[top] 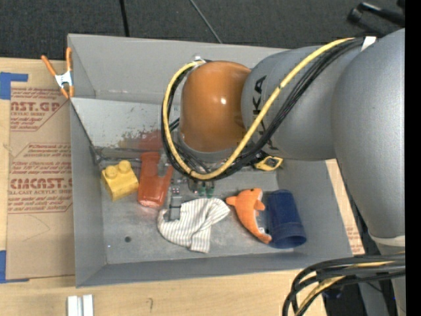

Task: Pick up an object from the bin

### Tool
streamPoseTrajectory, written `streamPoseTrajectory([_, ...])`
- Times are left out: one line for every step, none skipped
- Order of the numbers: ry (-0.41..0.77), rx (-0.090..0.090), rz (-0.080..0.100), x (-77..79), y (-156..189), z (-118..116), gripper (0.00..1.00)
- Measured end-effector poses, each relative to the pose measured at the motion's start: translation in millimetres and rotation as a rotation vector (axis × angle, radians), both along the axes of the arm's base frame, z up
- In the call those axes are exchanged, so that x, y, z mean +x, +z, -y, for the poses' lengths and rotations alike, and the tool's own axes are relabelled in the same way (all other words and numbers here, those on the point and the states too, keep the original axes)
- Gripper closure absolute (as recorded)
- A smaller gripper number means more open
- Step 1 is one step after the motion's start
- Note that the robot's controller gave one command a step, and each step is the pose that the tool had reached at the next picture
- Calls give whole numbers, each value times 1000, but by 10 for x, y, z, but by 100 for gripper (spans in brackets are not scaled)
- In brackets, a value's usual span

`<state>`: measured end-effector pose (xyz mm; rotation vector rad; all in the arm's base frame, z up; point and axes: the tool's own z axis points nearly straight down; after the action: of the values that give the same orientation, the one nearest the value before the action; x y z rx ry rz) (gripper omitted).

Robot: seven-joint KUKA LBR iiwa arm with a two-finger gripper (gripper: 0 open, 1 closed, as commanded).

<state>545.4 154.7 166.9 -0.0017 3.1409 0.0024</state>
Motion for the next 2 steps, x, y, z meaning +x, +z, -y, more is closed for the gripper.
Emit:
streamPoseTrajectory([42, 2, 11, 42, -335, 118, 0])
streamPoseTrajectory([157, 4, 48, 195, -786, 419, 100])
